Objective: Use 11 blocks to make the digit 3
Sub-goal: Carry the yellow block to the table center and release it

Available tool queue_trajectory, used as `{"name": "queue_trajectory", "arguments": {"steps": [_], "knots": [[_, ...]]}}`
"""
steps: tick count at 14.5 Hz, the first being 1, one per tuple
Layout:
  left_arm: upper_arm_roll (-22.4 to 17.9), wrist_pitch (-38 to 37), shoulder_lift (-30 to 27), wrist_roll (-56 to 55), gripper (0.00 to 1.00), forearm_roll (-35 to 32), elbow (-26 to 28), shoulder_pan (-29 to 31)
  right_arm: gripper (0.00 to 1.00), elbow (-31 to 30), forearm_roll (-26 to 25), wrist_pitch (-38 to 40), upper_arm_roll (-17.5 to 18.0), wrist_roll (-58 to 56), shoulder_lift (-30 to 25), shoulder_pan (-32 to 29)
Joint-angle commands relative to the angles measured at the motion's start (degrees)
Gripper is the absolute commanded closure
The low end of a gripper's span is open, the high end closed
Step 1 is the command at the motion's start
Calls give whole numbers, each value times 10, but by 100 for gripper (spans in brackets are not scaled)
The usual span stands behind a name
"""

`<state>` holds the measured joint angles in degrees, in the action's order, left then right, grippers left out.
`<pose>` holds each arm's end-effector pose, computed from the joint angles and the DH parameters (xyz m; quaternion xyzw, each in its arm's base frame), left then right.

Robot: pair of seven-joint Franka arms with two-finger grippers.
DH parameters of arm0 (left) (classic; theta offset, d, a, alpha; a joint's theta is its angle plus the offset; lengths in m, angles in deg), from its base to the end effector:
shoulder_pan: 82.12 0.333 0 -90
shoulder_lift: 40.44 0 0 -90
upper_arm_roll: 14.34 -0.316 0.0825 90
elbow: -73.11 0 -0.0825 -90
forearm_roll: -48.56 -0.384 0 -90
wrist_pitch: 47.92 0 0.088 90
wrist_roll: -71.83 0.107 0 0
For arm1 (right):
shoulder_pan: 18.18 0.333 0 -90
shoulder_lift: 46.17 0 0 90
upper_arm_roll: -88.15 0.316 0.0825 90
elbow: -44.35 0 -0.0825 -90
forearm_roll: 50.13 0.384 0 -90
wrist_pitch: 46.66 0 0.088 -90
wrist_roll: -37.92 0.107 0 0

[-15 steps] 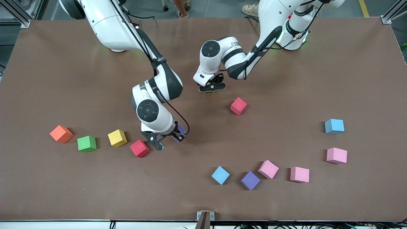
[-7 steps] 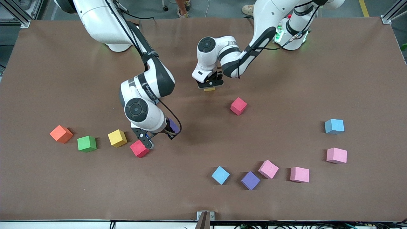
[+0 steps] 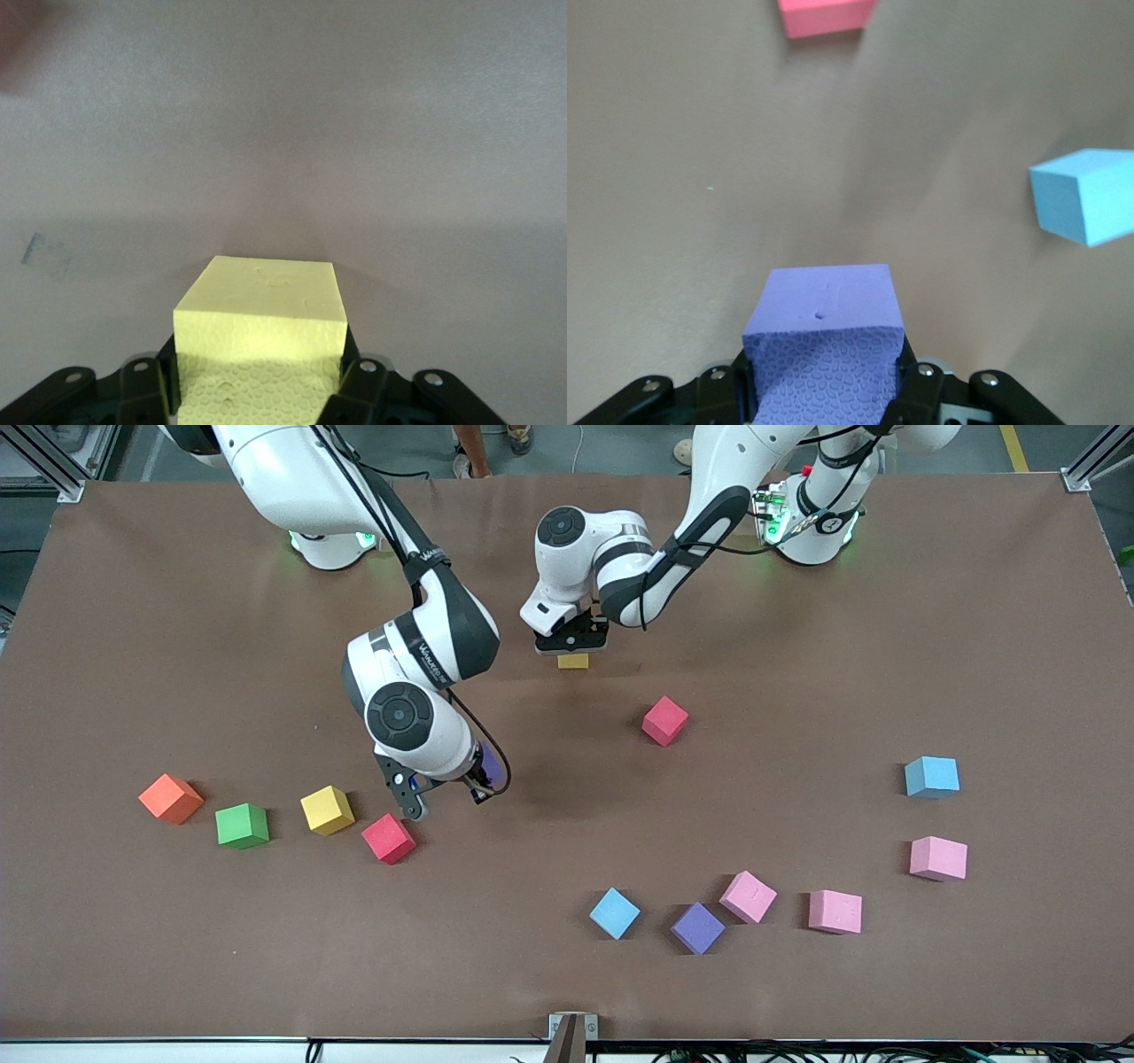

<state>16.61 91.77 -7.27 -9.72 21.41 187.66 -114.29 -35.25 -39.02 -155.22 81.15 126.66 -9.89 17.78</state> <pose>0.2779 -0.5331 0.1994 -0.9999 -0.0097 -0.0025 0.0099 0.6052 0.3700 0.3309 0.8504 -0.5199 -0.0770 0.0248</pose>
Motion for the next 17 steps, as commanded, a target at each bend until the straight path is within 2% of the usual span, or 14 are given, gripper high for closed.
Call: {"name": "queue_trajectory", "arguments": {"steps": [1, 4, 6, 9, 10, 11, 13, 15, 17], "knots": [[-2, 14, 17, -12, 76, -17, -17, -2, 100, -50, -11, 7, 1, 59, -45, 20], [-3, 14, 31, -13, 75, -17, -29, -2, 100, -121, -9, -30, 2, 144, -86, 23], [-3, 13, 31, -13, 72, -17, -29, -2, 100, -186, -7, -87, 2, 195, -116, 23], [-3, 12, 31, -14, 70, -17, -29, -2, 100, -294, -7, -188, 2, 199, -165, 12], [-2, 11, 30, -14, 63, -17, -29, -2, 100, -309, -7, -195, 2, 195, -173, 10], [-2, 11, 30, -13, 48, -17, -29, 0, 100, -313, -7, -191, 2, 195, -177, 10], [-2, 10, 27, -13, 9, -17, -30, 1, 100, -329, -7, -188, 3, 195, -189, -3], [-1, 4, 14, -15, 0, -14, -31, 3, 100, -340, -6, -191, 3, 202, -191, -14], [0, -13, -18, -14, 0, -10, -31, 9, 100, -341, -6, -188, 4, 212, -196, -11]]}}
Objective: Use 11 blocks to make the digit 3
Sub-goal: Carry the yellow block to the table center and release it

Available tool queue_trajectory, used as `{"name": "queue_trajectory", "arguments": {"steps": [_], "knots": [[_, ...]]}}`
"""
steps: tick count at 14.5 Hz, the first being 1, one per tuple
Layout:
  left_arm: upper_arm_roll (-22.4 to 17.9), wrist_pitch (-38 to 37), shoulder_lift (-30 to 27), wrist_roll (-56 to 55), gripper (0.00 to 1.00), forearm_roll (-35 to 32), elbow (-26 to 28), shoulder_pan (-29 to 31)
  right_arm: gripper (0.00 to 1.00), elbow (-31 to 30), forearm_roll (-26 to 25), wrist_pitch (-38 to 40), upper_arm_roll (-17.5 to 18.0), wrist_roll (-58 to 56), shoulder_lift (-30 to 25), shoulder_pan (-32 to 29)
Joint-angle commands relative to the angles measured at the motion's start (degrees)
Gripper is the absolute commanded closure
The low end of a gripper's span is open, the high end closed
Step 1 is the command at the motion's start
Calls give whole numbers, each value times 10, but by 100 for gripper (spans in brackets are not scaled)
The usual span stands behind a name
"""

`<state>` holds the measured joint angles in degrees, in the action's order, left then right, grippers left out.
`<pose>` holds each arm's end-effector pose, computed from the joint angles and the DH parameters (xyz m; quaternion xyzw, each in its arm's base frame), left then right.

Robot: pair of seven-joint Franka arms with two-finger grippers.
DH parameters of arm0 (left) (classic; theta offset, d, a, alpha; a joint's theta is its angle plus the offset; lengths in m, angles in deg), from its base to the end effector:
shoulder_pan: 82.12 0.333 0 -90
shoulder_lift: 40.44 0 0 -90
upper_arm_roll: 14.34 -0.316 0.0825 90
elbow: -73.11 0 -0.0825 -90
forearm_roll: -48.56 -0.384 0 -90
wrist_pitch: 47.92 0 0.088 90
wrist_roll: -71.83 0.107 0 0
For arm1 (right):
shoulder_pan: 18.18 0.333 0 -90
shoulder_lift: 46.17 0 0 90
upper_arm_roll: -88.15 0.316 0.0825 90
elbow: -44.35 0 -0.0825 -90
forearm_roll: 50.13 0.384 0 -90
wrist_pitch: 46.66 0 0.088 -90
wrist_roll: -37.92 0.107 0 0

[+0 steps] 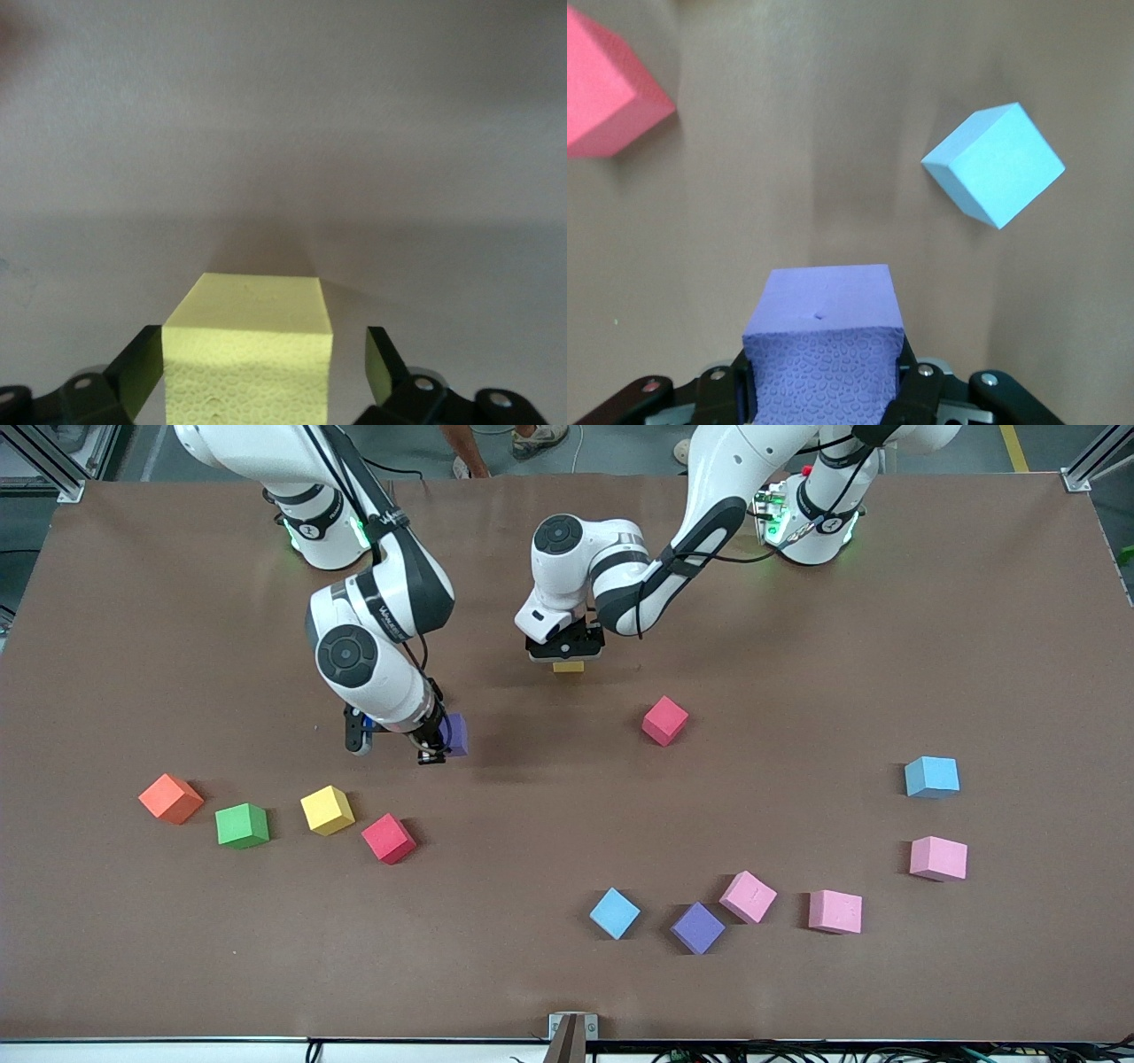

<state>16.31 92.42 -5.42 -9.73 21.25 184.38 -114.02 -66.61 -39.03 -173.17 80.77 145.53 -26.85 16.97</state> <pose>0.2960 -0.5438 0.2033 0.9997 0.0215 0.0056 0.0090 0.5351 0.2928 0.3078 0.7276 -0.6832 -0.0620 0.0074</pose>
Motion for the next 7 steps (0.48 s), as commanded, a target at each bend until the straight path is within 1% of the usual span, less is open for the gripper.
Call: {"name": "queue_trajectory", "arguments": {"steps": [1, 2, 4, 7], "knots": [[3, -23, -54, -13, 0, -6, 2, 9, 100, -29, -6, -8, 9, 25, -31, -3], [2, -30, -71, -12, 0, -5, 2, 16, 100, -36, -6, -8, 11, 32, -33, -4], [3, -50, -101, -4, 0, -6, 3, 48, 100, -58, 1, -18, 12, 37, -38, -4], [4, -53, -130, 33, 0, -6, 4, 133, 100, -87, 19, -36, 11, 37, -46, -5]]}}
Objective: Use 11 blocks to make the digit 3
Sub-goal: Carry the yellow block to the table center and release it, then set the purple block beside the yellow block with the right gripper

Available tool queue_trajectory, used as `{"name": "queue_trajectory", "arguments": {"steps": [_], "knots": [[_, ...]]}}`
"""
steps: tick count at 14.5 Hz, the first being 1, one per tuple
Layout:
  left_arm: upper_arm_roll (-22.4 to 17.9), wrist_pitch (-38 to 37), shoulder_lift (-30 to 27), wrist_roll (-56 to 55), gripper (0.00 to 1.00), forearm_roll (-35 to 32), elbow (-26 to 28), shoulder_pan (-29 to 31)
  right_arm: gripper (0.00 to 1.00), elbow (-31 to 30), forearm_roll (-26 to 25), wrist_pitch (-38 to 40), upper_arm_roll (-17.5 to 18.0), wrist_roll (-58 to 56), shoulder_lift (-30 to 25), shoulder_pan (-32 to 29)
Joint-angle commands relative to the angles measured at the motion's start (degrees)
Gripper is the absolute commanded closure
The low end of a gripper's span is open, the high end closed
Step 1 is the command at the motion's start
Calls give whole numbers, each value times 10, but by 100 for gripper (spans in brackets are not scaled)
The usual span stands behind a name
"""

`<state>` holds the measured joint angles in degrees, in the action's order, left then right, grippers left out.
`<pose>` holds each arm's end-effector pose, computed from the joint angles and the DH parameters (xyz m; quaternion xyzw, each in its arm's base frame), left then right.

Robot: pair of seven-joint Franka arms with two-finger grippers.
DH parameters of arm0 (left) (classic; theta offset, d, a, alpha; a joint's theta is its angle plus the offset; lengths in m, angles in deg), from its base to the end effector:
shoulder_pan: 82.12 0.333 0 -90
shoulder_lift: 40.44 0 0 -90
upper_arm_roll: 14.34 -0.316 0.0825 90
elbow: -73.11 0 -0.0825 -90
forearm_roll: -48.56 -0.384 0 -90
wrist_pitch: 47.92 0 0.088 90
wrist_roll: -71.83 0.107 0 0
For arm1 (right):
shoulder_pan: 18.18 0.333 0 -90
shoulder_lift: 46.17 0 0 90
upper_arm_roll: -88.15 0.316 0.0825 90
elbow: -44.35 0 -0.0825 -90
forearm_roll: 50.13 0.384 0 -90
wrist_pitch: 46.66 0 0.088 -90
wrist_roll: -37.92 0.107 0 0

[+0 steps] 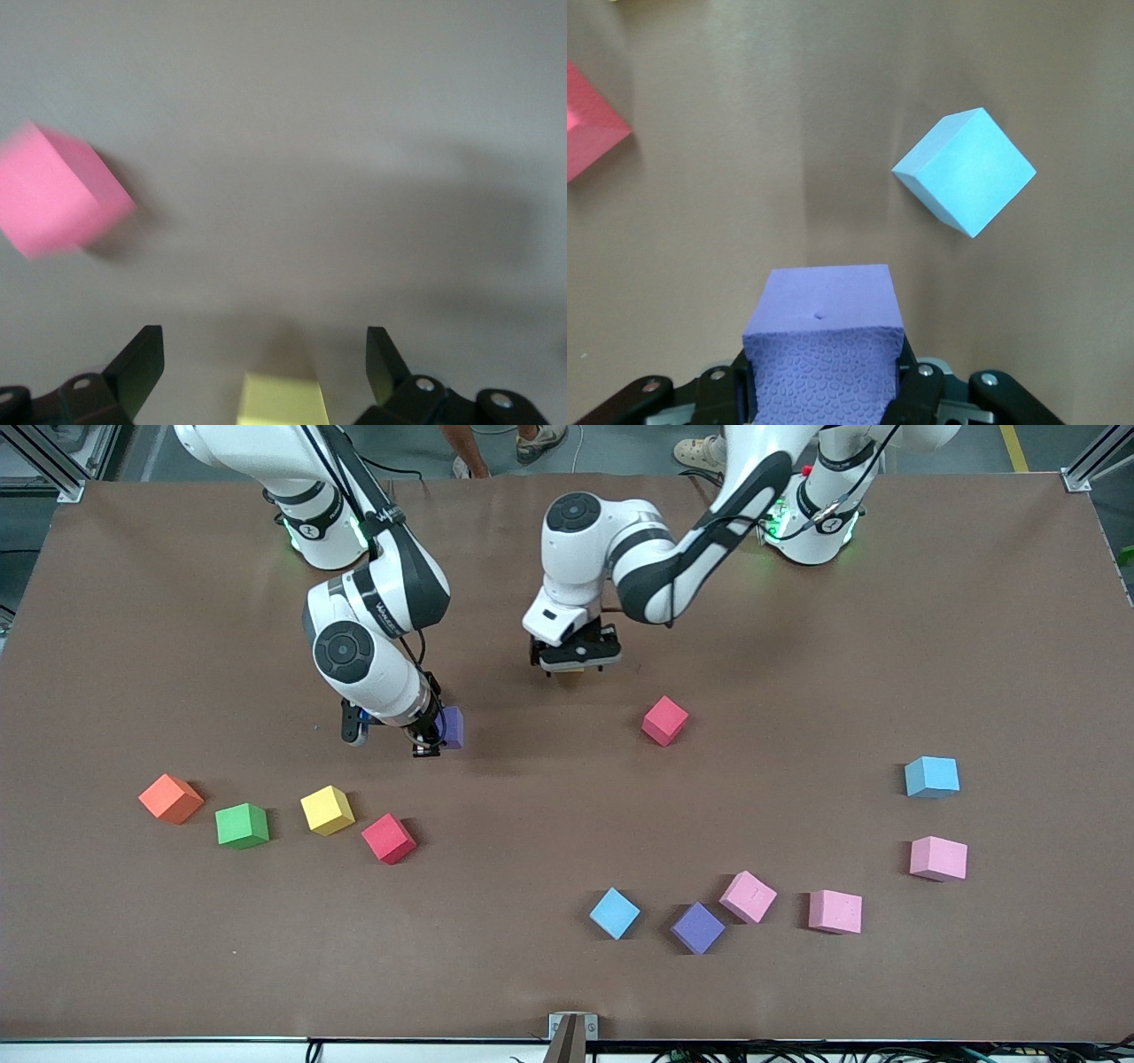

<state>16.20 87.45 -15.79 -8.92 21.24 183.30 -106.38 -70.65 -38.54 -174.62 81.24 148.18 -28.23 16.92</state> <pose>0.3830 -0.4999 0.3017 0.9929 0.0867 0.0802 0.0174 0.5179 0.2868 0.2943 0.7093 -0.7013 -0.0691 0.0177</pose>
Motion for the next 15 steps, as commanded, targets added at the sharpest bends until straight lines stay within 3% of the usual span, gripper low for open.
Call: {"name": "queue_trajectory", "arguments": {"steps": [1, 3, 6, 8, 13, 15], "knots": [[5, -4, -29, 44, 0, -6, 15, 82, 100, -69, 15, -45, 8, 12, -44, 1], [5, -4, -30, 86, 0, -6, 16, 131, 100, -120, 26, -105, 40, 24, -65, 2], [5, -4, -17, 91, 0, 25, 16, 174, 100, -132, 27, -111, 75, 52, -66, 6], [3, -11, -5, 49, 0, 74, 14, 173, 100, -136, 27, -113, 88, 86, -61, 27], [3, -10, 8, -165, 0, 73, 13, 162, 100, -136, 29, -139, 88, 127, -19, 59], [3, -8, 15, -198, 0, 73, 16, 162, 100, -136, 36, -176, 88, 146, 2, 73]]}}
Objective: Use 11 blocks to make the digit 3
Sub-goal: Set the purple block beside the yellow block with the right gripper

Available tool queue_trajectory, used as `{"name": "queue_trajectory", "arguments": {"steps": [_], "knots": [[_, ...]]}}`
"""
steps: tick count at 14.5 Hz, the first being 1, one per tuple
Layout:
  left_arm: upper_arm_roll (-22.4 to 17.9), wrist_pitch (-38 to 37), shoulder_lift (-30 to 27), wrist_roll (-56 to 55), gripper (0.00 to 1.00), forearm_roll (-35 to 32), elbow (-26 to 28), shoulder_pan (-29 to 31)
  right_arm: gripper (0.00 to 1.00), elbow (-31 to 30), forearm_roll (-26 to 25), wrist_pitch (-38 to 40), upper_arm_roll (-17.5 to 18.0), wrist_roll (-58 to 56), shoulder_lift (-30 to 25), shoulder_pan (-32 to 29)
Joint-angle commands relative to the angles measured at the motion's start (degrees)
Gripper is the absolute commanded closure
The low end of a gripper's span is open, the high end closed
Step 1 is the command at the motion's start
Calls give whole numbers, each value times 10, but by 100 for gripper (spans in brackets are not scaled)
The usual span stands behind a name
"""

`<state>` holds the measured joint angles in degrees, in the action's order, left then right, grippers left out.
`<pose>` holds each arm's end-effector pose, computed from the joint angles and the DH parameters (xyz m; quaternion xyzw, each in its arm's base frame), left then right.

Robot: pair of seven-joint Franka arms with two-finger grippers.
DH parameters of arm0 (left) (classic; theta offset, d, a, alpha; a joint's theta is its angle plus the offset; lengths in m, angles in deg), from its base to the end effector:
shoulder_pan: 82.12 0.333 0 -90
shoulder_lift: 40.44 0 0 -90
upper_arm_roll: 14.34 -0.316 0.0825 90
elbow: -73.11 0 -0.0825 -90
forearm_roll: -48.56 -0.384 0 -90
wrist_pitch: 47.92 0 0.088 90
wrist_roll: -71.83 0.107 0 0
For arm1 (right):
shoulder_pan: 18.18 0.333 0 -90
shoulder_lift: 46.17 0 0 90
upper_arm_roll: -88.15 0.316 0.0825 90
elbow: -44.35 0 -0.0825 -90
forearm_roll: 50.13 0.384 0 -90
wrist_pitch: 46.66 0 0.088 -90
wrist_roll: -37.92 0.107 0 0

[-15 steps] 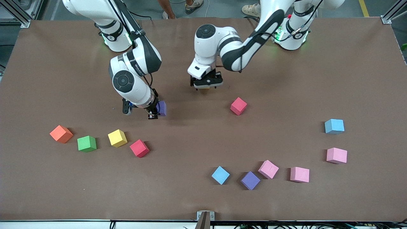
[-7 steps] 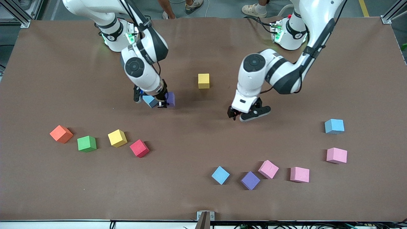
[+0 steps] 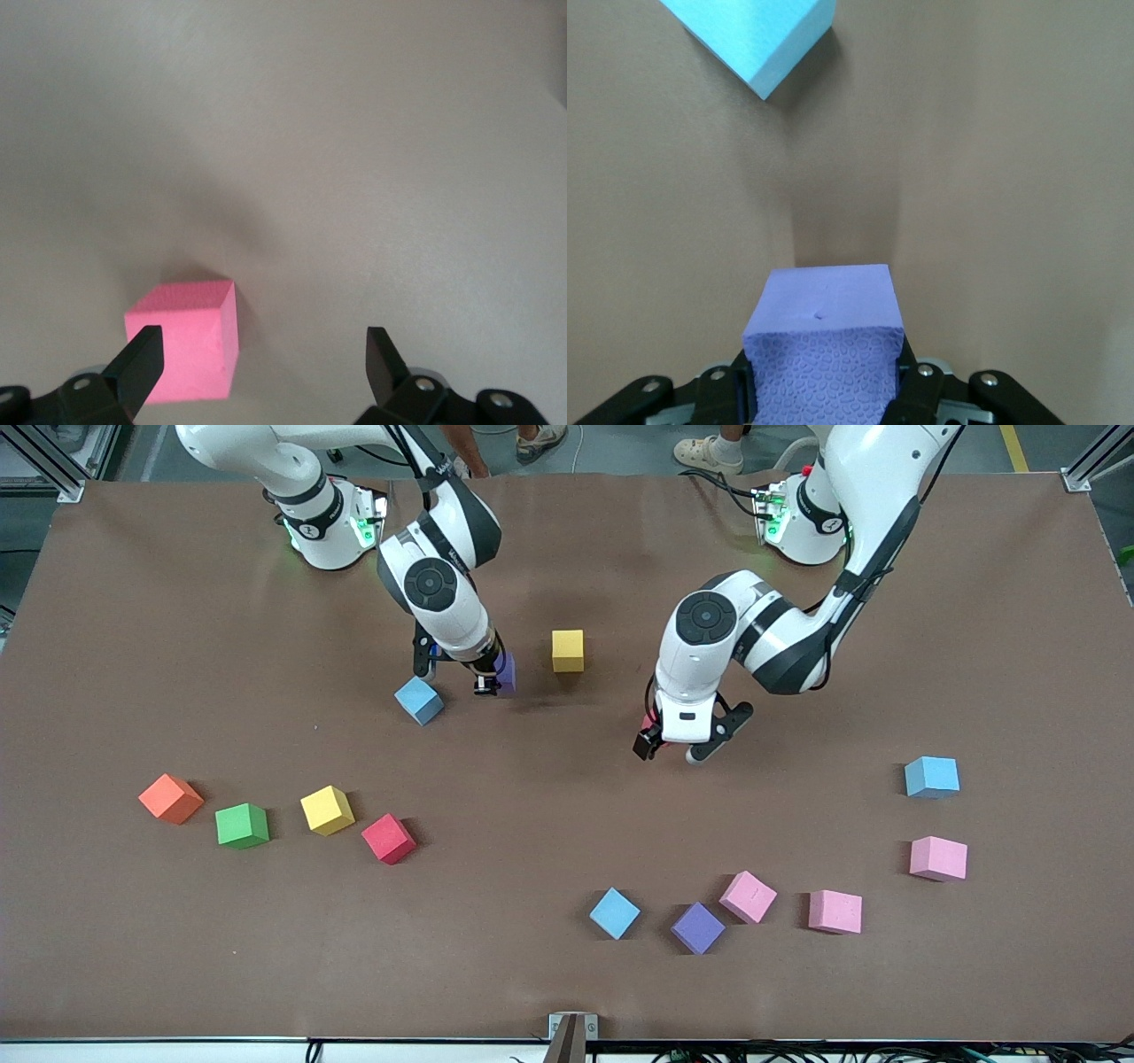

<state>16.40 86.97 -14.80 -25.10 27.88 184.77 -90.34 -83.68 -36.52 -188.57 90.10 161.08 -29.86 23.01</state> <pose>0.4950 -0.3737 0.2809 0.9194 0.3925 0.0246 0.0122 0.3960 0.3703 0.2386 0.6987 -0.7110 -0.0779 0.0122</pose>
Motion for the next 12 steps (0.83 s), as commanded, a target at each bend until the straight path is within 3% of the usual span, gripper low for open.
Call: {"name": "queue_trajectory", "arguments": {"steps": [1, 4, 6, 12], "knots": [[1, -3, 16, -39, 0, 6, 1, 1, 100, -6, 16, -49, 0, 24, 26, 20], [0, -1, 47, -56, 0, -1, 8, 1, 100, -6, 18, -68, 0, 39, 34, 41], [0, -2, 47, -57, 0, -1, 25, -3, 100, -6, 49, -69, 0, 39, 34, 60], [0, -7, 43, -58, 0, -1, 41, -11, 100, -6, 57, -67, 0, 41, 33, 77]]}}
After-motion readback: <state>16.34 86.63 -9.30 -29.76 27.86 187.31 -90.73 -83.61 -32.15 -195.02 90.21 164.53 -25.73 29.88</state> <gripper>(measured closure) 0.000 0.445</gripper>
